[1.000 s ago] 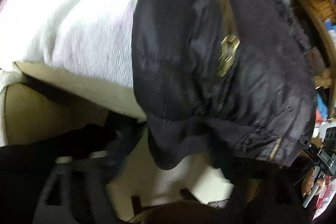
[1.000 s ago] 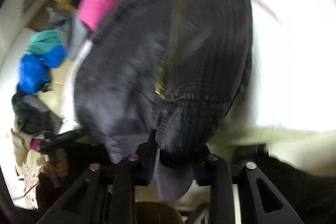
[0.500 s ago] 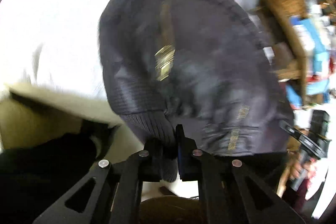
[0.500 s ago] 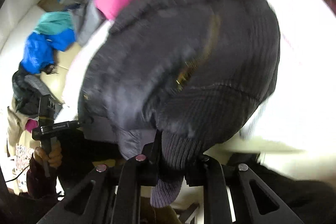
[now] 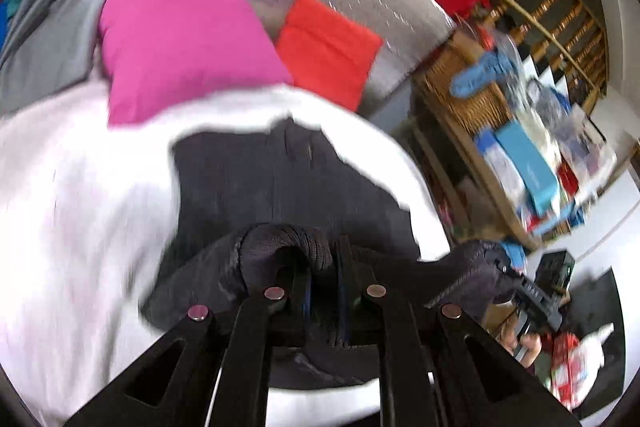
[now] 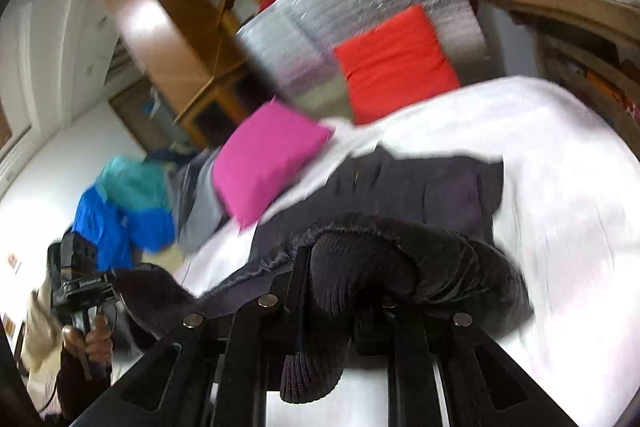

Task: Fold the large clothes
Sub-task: 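Carry the lifted hem with both tools and fold it over onto the collar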

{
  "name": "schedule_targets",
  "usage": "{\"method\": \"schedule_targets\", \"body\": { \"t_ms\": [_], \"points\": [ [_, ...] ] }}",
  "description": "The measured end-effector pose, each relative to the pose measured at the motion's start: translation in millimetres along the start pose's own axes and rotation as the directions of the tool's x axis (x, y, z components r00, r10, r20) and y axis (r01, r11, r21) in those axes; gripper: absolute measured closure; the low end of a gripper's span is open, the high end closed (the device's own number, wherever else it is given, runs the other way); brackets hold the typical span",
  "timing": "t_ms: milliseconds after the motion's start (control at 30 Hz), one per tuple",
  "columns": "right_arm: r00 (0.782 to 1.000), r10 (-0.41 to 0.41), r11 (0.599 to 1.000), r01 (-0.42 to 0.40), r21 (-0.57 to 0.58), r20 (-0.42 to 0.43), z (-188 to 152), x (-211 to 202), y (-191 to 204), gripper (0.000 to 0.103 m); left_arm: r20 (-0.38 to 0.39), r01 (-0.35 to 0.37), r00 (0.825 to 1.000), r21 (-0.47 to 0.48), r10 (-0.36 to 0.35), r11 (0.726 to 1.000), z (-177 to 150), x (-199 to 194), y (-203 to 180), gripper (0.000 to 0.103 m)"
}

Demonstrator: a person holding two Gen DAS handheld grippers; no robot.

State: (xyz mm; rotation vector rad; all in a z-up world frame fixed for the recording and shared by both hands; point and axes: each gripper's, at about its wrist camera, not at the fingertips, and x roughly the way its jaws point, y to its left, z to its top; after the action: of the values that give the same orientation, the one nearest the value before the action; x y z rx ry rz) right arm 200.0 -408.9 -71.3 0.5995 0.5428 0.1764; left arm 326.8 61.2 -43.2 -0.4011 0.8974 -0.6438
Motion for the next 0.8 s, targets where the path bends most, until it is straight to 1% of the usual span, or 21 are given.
{"method": "schedule_targets", "body": {
  "t_ms": [67,133,167,200,233,333,400,533,600,667,733,800],
  "points": [
    [0.999,-0.024,1.0,0.023,0.019,0.036,27.5,32.8,-12.2,0.086,0.037,-0.033,0.999,-0.012,0.033,0.999,36.0,29.3,13.4,0.092],
    [0.996,-0.056,0.997,0.052,0.049,0.071,55.1,70.8,-26.6,0.086,0.07,-0.061,0.996,-0.03,0.063,0.998,65.8,54.0,36.0,0.092],
    [0.995,-0.061,0.996,0.056,0.063,0.078,63.6,86.6,-33.1,0.086,0.074,-0.059,0.995,-0.046,0.063,0.997,79.8,71.5,46.9,0.093],
    [0.994,-0.07,0.995,0.064,0.081,0.079,74.2,109.9,-41.5,0.086,0.07,-0.064,0.995,-0.061,0.068,0.996,86.5,89.9,52.7,0.093],
    [0.992,-0.097,0.992,0.09,0.083,0.081,82.7,131.4,-47.4,0.086,0.06,-0.085,0.994,-0.076,0.09,0.993,95.9,109.5,62.6,0.093],
    [0.985,-0.16,0.982,0.152,0.111,0.06,98.4,186.3,-70.3,0.086,0.012,-0.145,0.989,-0.095,0.147,0.985,108.6,167.6,86.9,0.093],
    [0.981,-0.187,0.973,0.18,0.143,0.041,101.7,220.8,-89.8,0.086,0.01,-0.175,0.984,-0.094,0.177,0.98,113.6,197.7,97.8,0.093],
    [0.969,-0.245,0.955,0.242,0.172,-0.004,93.3,268.1,-124.7,0.086,0.037,-0.175,0.983,-0.111,0.18,0.978,117.1,241.8,118.2,0.093],
    [0.972,-0.231,0.945,0.232,0.23,-0.033,86.6,281.9,-145.6,0.086,0.036,-0.206,0.977,-0.081,0.21,0.975,113.0,258.0,120.1,0.093],
    [0.978,-0.208,0.938,0.206,0.277,-0.022,86.6,284.8,-155.8,0.085,0.048,-0.226,0.972,-0.055,0.229,0.973,114.5,270.3,120.1,0.093],
    [0.98,-0.198,0.936,0.196,0.291,-0.025,86.0,285.1,-160.3,0.085,0.063,-0.229,0.971,-0.06,0.233,0.972,113.9,280.9,125.6,0.092],
    [0.984,-0.173,0.931,0.177,0.321,-0.04,85.6,288.6,-168.2,0.084,0.057,-0.228,0.971,-0.087,0.233,0.97,114.5,289.0,132.7,0.092]
  ]
}}
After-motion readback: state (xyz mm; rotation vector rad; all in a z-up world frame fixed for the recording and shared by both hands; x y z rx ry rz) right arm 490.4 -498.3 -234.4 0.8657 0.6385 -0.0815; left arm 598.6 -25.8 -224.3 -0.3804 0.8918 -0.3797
